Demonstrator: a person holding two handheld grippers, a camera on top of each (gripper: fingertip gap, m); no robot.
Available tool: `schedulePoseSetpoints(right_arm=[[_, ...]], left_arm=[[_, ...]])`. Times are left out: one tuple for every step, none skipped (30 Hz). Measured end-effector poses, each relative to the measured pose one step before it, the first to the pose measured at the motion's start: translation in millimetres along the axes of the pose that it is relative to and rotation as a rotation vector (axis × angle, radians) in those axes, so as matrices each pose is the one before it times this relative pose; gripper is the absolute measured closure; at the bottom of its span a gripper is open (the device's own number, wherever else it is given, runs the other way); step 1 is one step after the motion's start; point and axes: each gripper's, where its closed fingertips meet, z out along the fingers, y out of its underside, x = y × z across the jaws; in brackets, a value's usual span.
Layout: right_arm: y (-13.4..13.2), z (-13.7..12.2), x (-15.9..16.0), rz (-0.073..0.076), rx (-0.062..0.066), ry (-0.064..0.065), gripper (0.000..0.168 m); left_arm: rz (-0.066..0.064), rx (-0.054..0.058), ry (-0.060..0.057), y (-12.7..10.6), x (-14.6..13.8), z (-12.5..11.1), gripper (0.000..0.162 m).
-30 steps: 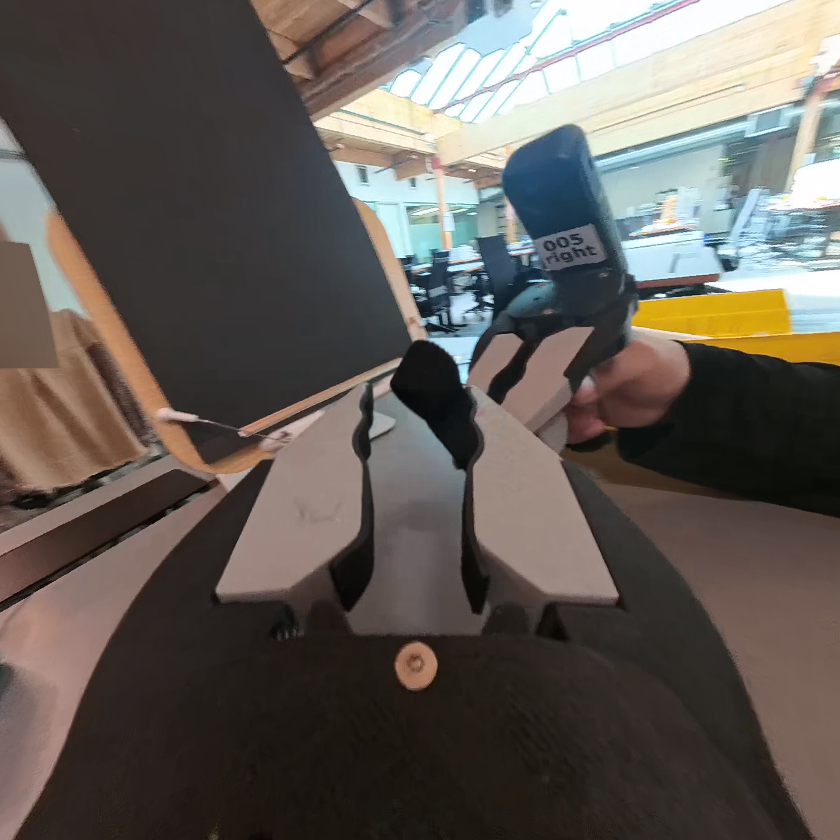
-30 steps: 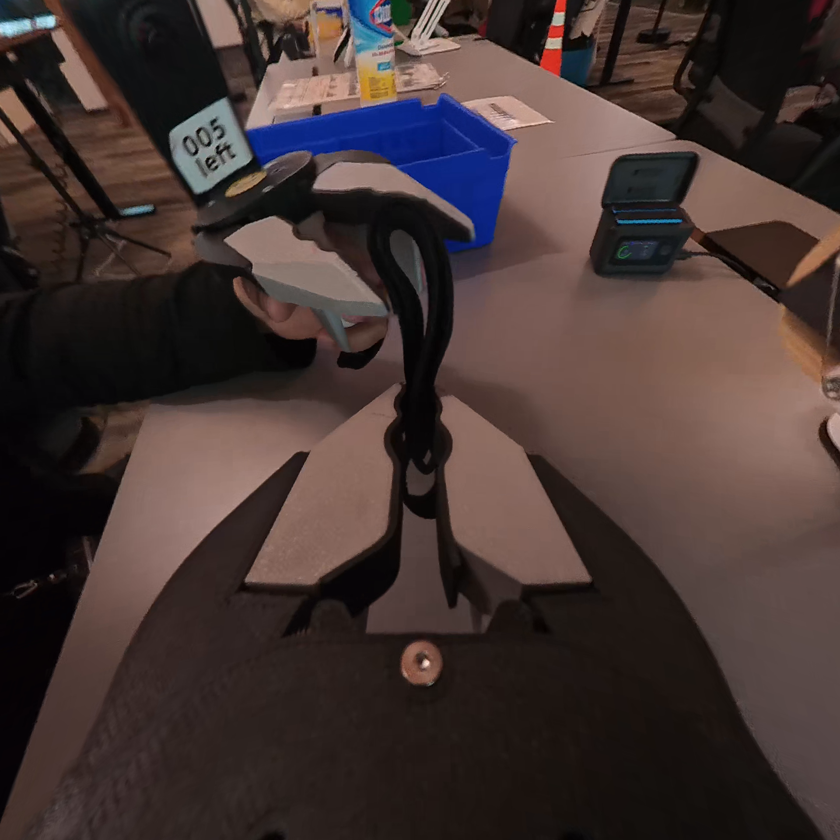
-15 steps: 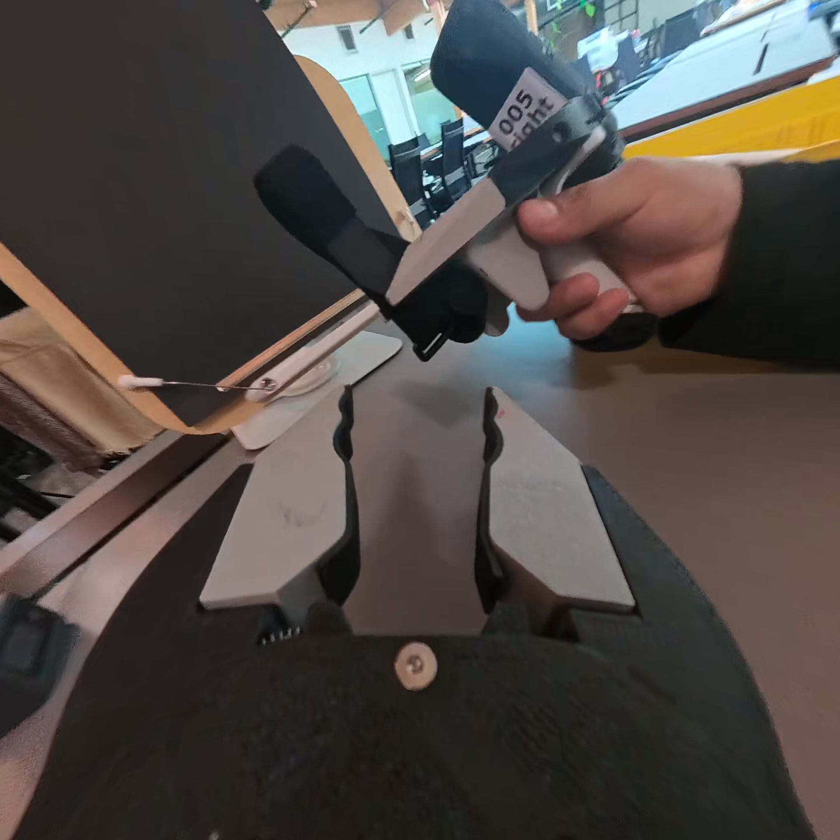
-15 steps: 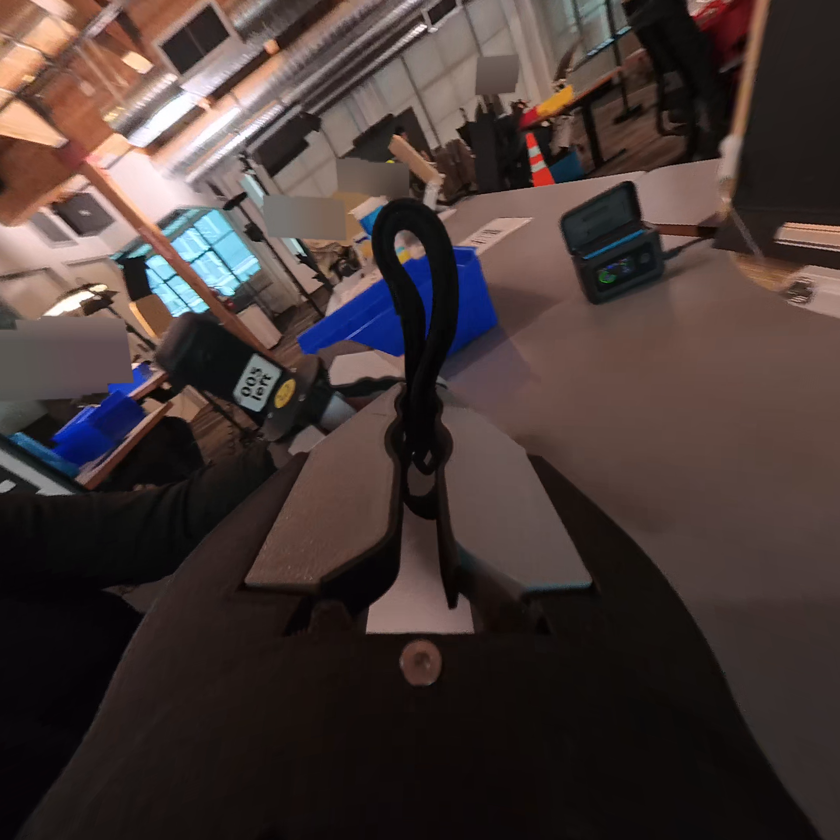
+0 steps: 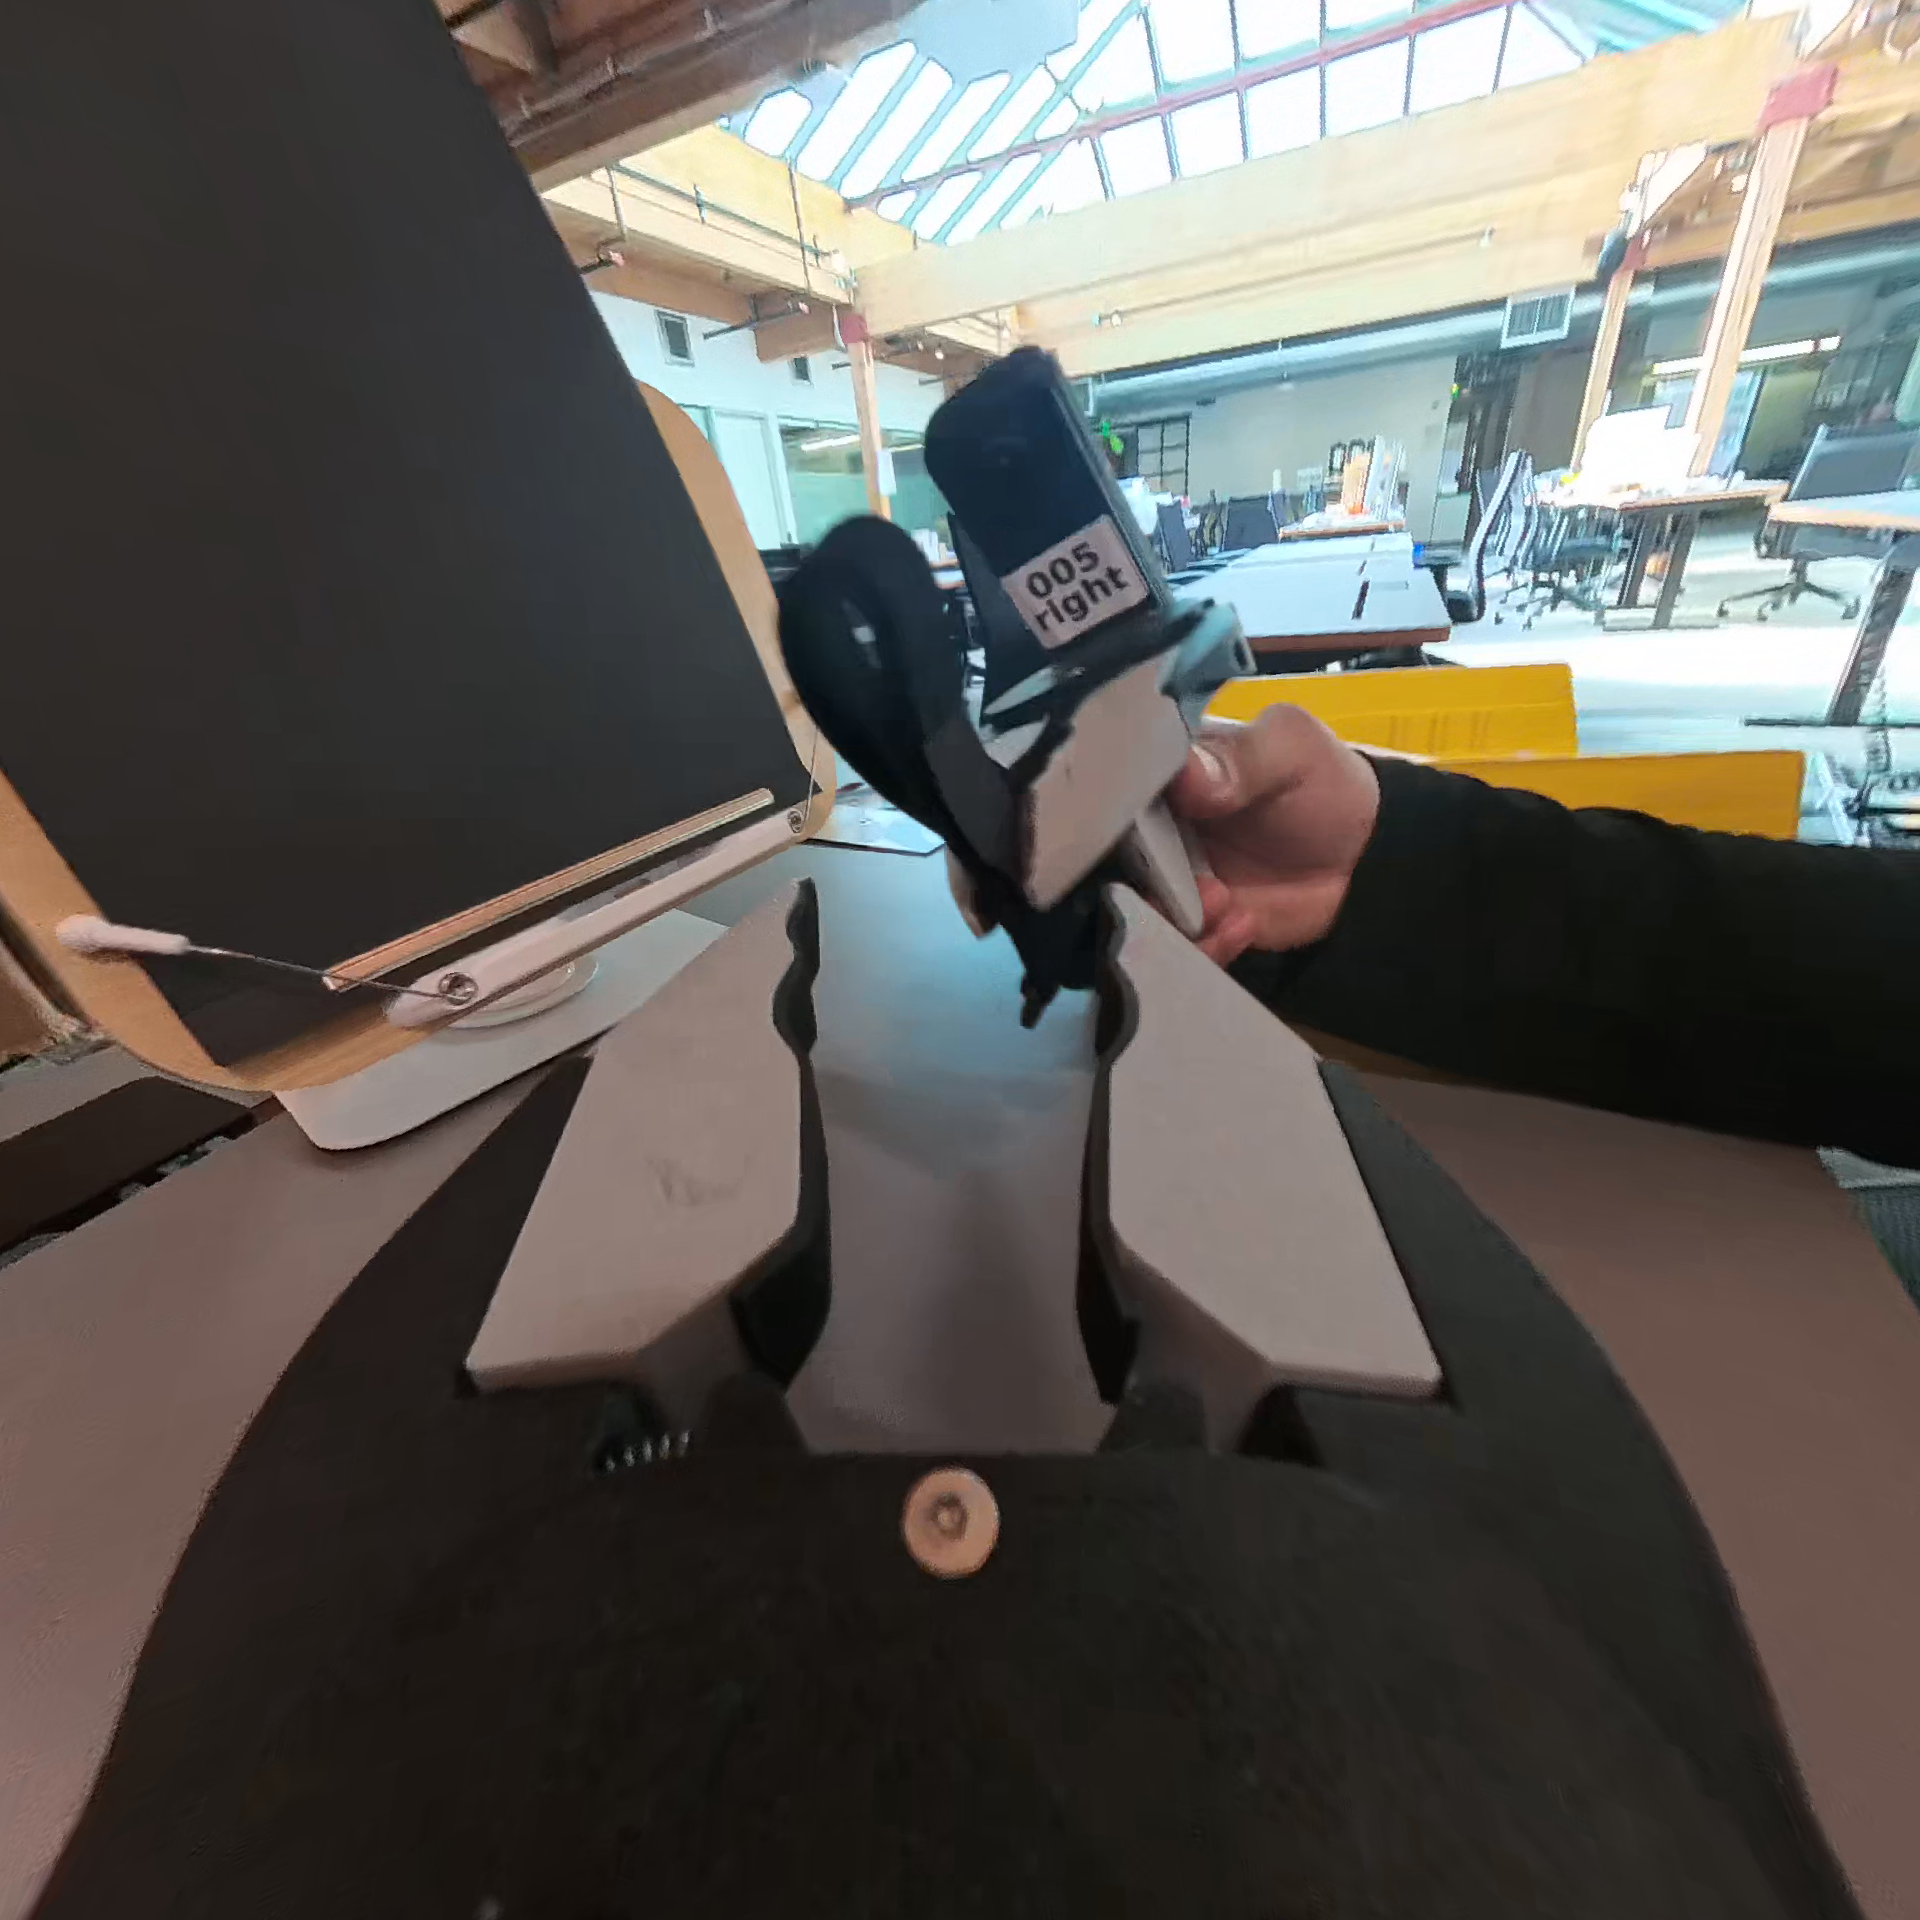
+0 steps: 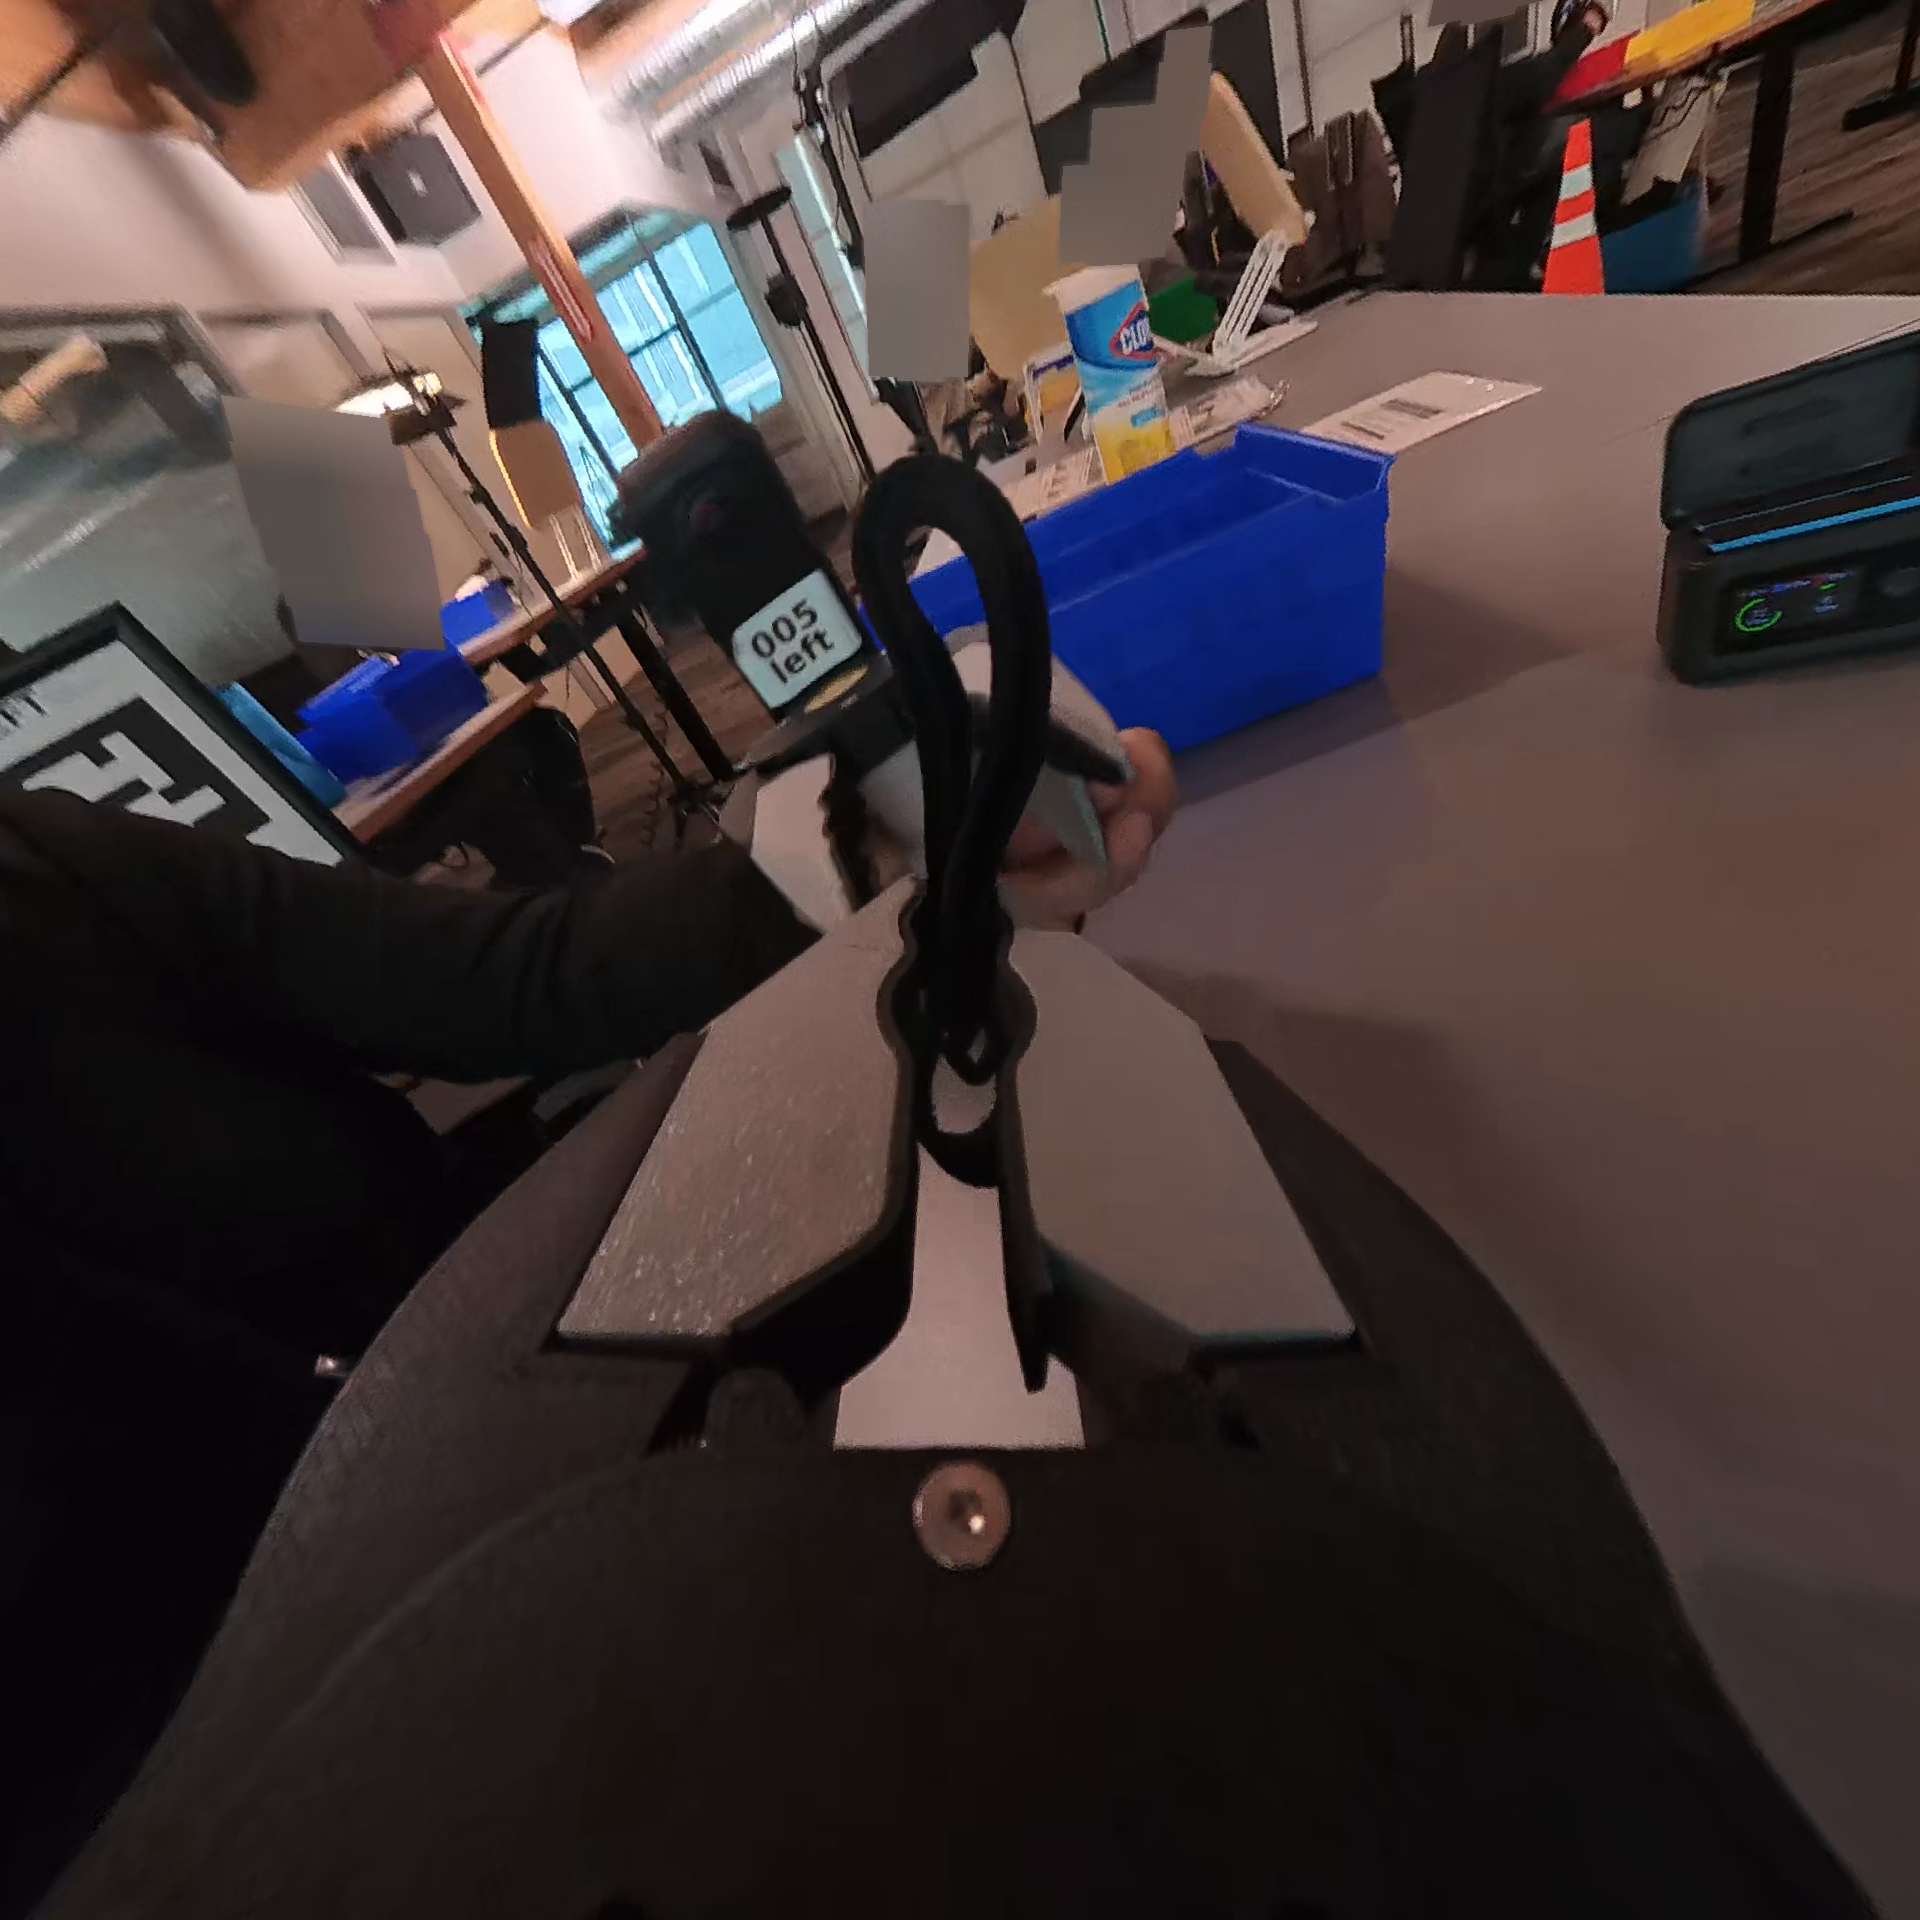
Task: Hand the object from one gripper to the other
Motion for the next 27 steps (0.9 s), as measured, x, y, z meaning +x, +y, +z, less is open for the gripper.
schedulePoseSetpoints(right_arm=[[2.86, 1.19, -0.64, -0.0151, -0.0208, 0.0041, 0.164], [3.04, 1.55, -0.17, -0.0151, -0.0209, 0.007, 0.164], [2.79, 1.88, -0.6, -0.0158, -0.019, 0.0043, 0.164], [2.88, 2.31, -0.97, -0.0159, -0.0195, 0.0011, 0.164], [3.73, 2.65, -1.03, -0.0164, -0.0243, 0.002, 0.164], [4.43, 3.02, -1.09, -0.0188, -0.0292, 0.0029, 0.164], [4.93, 3.21, -1.18, -0.0205, -0.0329, 0.0034, 0.164], [5.43, 3.31, -0.99, -0.0218, -0.0363, 0.0058, 0.164], [5.18, 3.21, -0.86, -0.0217, -0.0347, 0.0061, 0.163], [2.76, 2.74, -0.92, -0.0175, -0.0194, 0.0043, 0.163], [1.44, 1.38, -0.17, -0.0087, -0.0102, 0.0046, 0.162], [1.23, 0.07, 3.24, 0.0052, -0.009, 0.0195, 0.161], [0.64, -1.2, 6.09, 0.0152, -0.0024, 0.0305, 0.157], [-0.32, -2.2, 6.61, 0.0229, 0.0059, 0.0279, 0.15], [-1.43, -2.95, 5.31, 0.0271, 0.0154, 0.0157, 0.15], [-2.47, -3.34, 4.7, 0.03, 0.0214, 0.0095, 0.151], [-2.03, -3.32, 5.45, 0.03, 0.0176, 0.0152, 0.151], [-1.49, -3.23, 7.41, 0.0235, 0.0132, 0.0313, 0.152], [-2.09, -3.17, 7.76, 0.0137, 0.0162, 0.038, 0.153], [-2.85, -3.01, 5.97, 0.006, 0.0197, 0.0303, 0.154], [-2.03, -2.45, 4.21, 0.0044, 0.0131, 0.0202, 0.154], [-1.17, -1.85, 3.16, 0.0022, 0.0075, 0.0159, 0.154], [-0.61, -1.15, 2.07, 0.0, 0.004, 0.0109, 0.154], [-0.02, -0.36, 1.58, -0.0007, -0.0006, 0.0087, 0.154], [0.07, 0.02, 1.78, -0.0019, -0.002, 0.0133, 0.149], [-0.63, 0.13, 3.14, -0.002, 0.0032, 0.0218, 0.145], [-0.57, -0.32, 2.49, -0.0046, 0.0035, 0.0172, 0.144]], left_arm=[[-0.0206, 0.0061, -0.0057, -1.83, -2.9, -1.47, 0.111], [-0.0202, 0.0052, 0.0009, -1.15, -1.92, -1.15, 0.11], [-0.0189, 0.0044, 0.0071, -0.6, -0.51, -0.74, 0.108], [-0.0137, 0.004, 0.0051, -0.26, -0.18, -0.23, 0.108], [-0.0045, 0.0029, 0.0082, -0.23, 1.11, -0.02, 0.108], [-0.0006, 0.0046, 0.0127, -0.8, 2.3, -0.04, 0.109], [-0.0012, 0.0095, 0.0173, -1.78, 3.32, -0.32, 0.113], [0.0014, 0.0137, 0.013, -2.75, 2.69, -0.52, 0.12], [0.008, 0.0114, 0.0083, -2.57, 1.74, -0.77, 0.134], [0.0164, -0.0082, 0.0137, 0.26, 2.13, -0.14, 0.14], [0.0138, -0.0222, -0.0003, 2.41, -0.3, 0.82, 0.142], [0.0126, -0.0175, -0.0065, 2.07, -1.39, 0.87, 0.144], [0.0127, -0.0109, -0.005, 1.33, -1.07, 0.68, 0.147], [0.0178, -0.0036, -0.0161, 0.34, -2.4, 0.45, 0.148], [0.0302, -0.0023, -0.0299, 0.21, -3.74, 0.29, 0.15], [0.0383, 0.0002, -0.0297, -0.14, -2.97, 0.17, 0.15], [0.0406, 0.002, -0.0217, -0.59, -1.25, -0.05, 0.151], [0.0404, -0.0005, -0.0238, -0.42, -1.45, 0.01, 0.151], [0.0351, -0.0065, -0.0243, 0.58, -1.55, 0.5, 0.151], [0.0249, -0.0109, -0.0142, 1.88, -0.32, 1.0, 0.15], [0.021, -0.0119, -0.0084, 2.21, 0.34, 1.25, 0.15], [0.029, -0.0133, -0.017, 2.42, -0.84, 1.06, 0.15], [0.0367, -0.0147, -0.025, 2.47, -1.97, 0.91, 0.15], [0.0379, -0.0199, -0.0319, 3.26, -3.27, 0.84, 0.15], [0.0308, -0.0317, -0.0418, 4.88, -5.45, 0.89, 0.15], [0.022, -0.0375, -0.0333, 6.02, -5.05, 1.17, 0.15], [0.0132, -0.031, -0.017, 5.84, -2.66, 1.13, 0.15]])
